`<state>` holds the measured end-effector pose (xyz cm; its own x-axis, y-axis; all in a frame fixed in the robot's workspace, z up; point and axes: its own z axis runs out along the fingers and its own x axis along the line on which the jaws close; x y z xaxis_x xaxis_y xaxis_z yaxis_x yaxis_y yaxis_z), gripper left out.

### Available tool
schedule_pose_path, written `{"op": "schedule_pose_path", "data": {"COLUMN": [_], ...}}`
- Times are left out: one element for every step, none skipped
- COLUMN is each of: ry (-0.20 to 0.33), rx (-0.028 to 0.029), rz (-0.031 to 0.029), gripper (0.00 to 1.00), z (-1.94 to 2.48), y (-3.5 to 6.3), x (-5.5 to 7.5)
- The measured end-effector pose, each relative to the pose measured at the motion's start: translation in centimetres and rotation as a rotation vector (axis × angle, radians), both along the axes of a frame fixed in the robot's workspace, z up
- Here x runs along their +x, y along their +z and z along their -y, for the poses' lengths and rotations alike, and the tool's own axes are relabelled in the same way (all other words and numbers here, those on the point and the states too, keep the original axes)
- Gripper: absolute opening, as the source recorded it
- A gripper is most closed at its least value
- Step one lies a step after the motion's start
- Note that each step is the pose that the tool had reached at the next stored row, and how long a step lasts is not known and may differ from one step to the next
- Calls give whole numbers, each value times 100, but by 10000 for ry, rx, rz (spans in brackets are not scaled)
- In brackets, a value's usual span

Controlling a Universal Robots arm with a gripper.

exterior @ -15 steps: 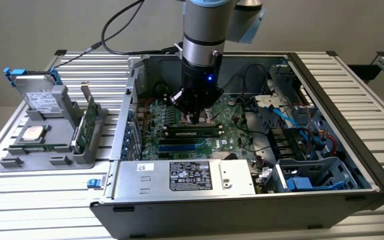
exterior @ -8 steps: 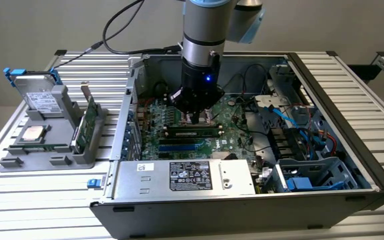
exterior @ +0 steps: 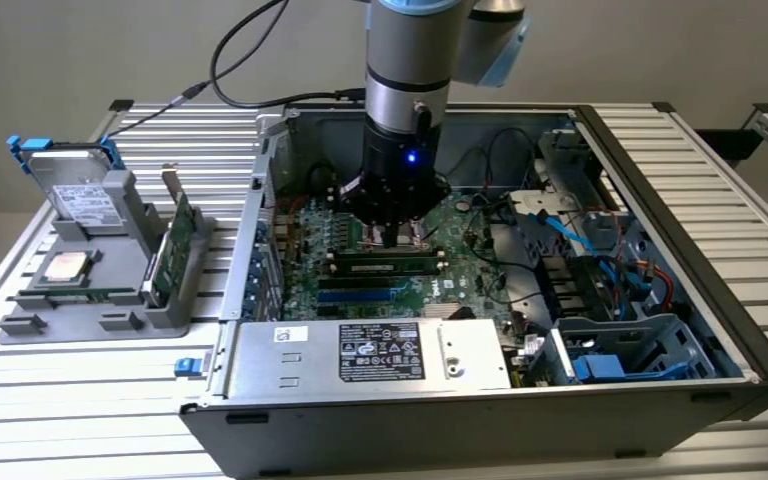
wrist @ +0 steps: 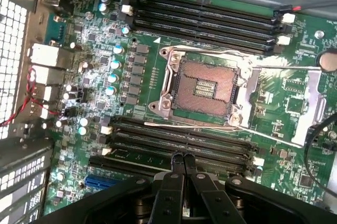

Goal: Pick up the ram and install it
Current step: 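Press down the ram until it locks into place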

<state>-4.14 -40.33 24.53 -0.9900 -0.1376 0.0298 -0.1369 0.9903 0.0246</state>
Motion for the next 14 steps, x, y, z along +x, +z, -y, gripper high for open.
{"op": "schedule_pose_path", "data": {"ry": [-168,-340,-504,-829,-992,-1154,-1324,-1482,-1525,-1526,-1526,-1526,-1527,-1526], "rx": [0,0,0,0,0,0,0,0,-1,0,0,0,0,0], "rz": [0,0,0,0,0,0,0,0,0,0,0,0,1,0], "gripper": [10,10,10,10,10,10,10,10,10,10,10,10,10,10], "z": [0,0,0,0,0,0,0,0,0,0,0,0,0,0], "y": [0,0,0,0,0,0,0,0,0,0,0,0,0,0], "x": [0,0,0,0,0,0,0,0,0,0,0,0,0,0]}}
